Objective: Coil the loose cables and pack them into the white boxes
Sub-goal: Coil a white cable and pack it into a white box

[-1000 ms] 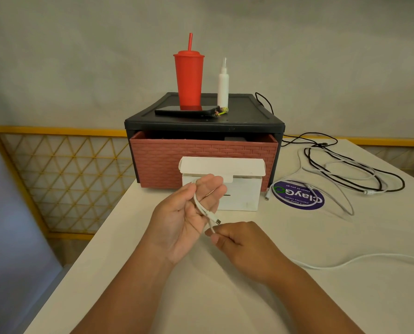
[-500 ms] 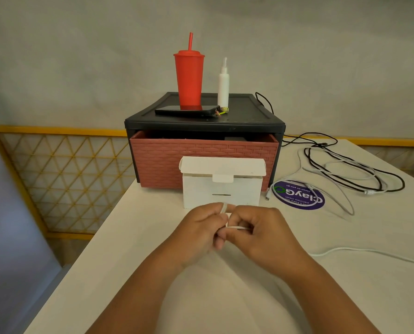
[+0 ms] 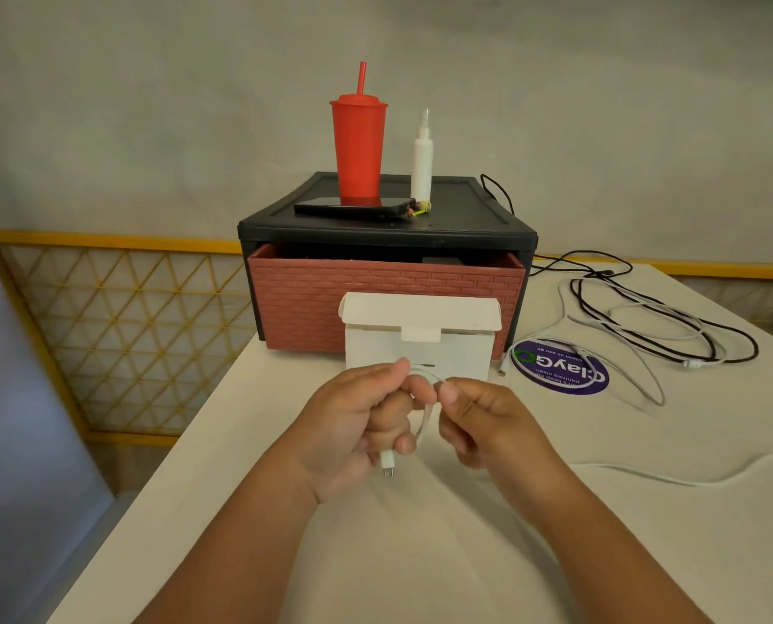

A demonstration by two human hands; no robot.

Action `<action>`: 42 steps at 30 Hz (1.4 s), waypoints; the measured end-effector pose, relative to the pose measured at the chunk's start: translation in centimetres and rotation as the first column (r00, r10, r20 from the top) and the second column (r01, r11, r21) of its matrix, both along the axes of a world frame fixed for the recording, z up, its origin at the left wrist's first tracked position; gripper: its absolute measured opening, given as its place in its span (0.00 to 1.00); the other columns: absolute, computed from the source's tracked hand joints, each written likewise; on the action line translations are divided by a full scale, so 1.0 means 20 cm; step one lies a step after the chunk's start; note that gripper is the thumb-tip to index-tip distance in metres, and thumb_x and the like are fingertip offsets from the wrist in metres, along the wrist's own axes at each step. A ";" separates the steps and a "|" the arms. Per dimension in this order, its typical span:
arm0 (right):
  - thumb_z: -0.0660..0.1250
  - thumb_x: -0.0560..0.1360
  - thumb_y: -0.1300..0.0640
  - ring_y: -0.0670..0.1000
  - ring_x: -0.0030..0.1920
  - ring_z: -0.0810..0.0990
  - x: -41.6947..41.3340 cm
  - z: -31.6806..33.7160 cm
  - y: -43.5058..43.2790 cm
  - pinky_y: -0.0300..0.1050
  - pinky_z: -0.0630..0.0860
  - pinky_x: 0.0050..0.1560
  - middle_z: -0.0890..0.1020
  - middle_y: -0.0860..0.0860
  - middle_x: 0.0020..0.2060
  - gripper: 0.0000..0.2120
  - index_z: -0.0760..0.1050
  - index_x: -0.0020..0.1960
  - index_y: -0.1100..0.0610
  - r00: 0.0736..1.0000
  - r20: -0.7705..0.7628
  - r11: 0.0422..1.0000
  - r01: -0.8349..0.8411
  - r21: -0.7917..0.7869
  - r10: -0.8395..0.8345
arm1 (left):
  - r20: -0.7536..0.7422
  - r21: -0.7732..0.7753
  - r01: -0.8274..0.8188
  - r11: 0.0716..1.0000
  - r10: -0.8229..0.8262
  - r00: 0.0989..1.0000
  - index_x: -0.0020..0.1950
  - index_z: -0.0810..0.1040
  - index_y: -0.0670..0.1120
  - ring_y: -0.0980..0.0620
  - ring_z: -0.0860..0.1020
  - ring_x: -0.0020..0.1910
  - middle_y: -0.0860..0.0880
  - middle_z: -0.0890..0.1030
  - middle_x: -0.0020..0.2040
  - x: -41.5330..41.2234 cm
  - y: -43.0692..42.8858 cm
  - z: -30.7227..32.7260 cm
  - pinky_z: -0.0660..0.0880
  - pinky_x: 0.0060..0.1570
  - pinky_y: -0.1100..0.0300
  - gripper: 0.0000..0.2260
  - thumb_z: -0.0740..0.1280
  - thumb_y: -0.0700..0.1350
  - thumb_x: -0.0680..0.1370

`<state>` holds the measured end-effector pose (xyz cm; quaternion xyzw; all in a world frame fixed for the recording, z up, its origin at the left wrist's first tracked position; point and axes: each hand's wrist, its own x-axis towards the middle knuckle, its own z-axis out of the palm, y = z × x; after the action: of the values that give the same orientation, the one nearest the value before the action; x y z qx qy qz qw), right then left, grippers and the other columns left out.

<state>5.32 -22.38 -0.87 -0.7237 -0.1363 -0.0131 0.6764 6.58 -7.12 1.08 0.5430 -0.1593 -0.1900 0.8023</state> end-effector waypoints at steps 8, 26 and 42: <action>0.60 0.79 0.55 0.40 0.20 0.59 0.01 -0.02 0.03 0.32 0.57 0.23 0.66 0.45 0.20 0.14 0.70 0.38 0.62 0.998 -0.058 0.999 0.003 0.051 0.000 | -0.109 -0.072 0.035 0.997 -0.043 0.993 0.32 0.79 0.41 0.55 0.67 0.20 0.49 0.69 0.23 0.03 -0.02 -0.02 0.75 0.34 0.62 0.14 0.60 0.47 0.72; 0.56 0.80 0.50 0.42 0.35 0.74 0.01 -0.11 0.05 0.41 0.68 0.39 0.78 0.43 0.31 0.13 0.78 0.44 0.51 0.990 0.137 0.806 0.047 -0.590 0.042 | -0.130 -0.372 -0.158 0.915 0.117 0.985 0.60 0.75 0.36 0.56 0.75 0.25 0.51 0.75 0.25 0.03 0.00 -0.01 0.78 0.41 0.61 0.17 0.53 0.42 0.79; 0.63 0.73 0.52 0.44 0.28 0.71 -0.05 0.00 0.04 0.34 0.62 0.30 0.74 0.41 0.27 0.10 0.75 0.34 0.52 0.917 0.381 0.731 0.178 -0.659 0.120 | 0.403 0.425 -0.312 0.850 0.131 0.906 0.52 0.74 0.48 0.58 0.78 0.41 0.51 0.81 0.40 0.05 -0.06 -0.13 0.71 0.47 0.67 0.07 0.57 0.42 0.82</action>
<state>4.28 -21.61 -0.81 -0.9042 -0.2547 -0.1199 0.3212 7.51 -8.34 -1.48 0.7649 -0.1862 -0.0258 0.6161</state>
